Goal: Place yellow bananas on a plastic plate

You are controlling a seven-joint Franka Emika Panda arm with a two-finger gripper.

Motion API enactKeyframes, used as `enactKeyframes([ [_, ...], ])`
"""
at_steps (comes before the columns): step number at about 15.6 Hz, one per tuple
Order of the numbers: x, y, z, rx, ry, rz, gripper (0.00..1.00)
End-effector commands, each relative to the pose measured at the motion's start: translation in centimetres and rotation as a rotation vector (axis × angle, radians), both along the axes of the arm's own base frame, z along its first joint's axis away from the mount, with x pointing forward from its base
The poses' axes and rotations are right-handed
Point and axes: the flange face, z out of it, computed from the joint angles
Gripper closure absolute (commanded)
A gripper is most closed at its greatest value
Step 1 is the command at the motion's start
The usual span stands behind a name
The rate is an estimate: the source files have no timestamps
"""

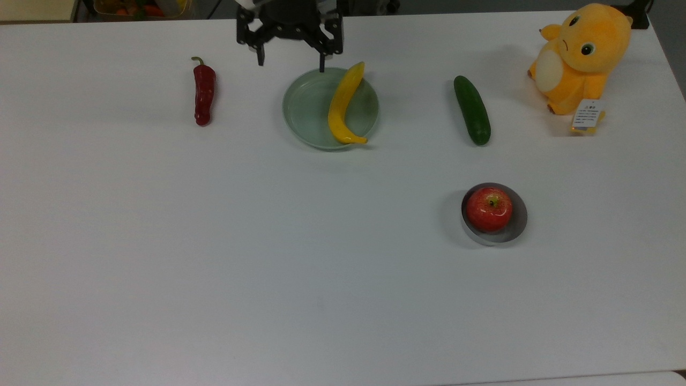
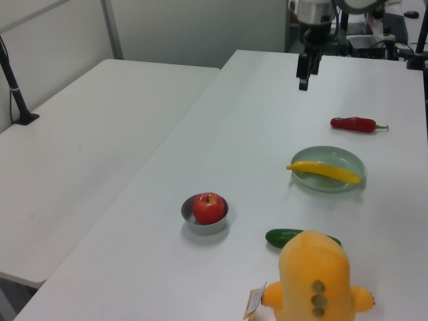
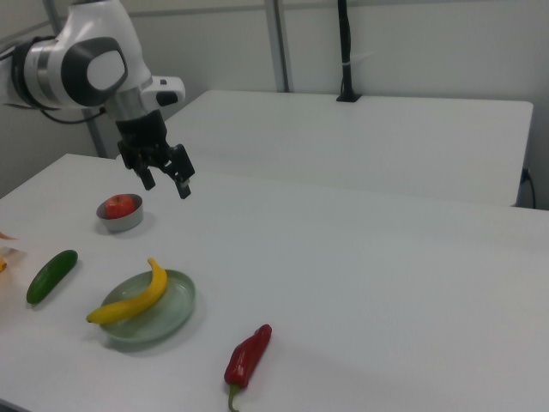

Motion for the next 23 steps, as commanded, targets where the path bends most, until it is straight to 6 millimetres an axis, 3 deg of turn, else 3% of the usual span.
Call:
enactKeyframes([
  [1, -0.9, -0.4, 2.3, 0.027, -0.043, -0.106, 0.0],
  [8, -1.3, -1.5, 3.2, 0.048, -0.052, -0.129, 0.0],
  [23, -1.0, -1.0, 2.4, 0.073, -0.032, -0.105, 0.0],
])
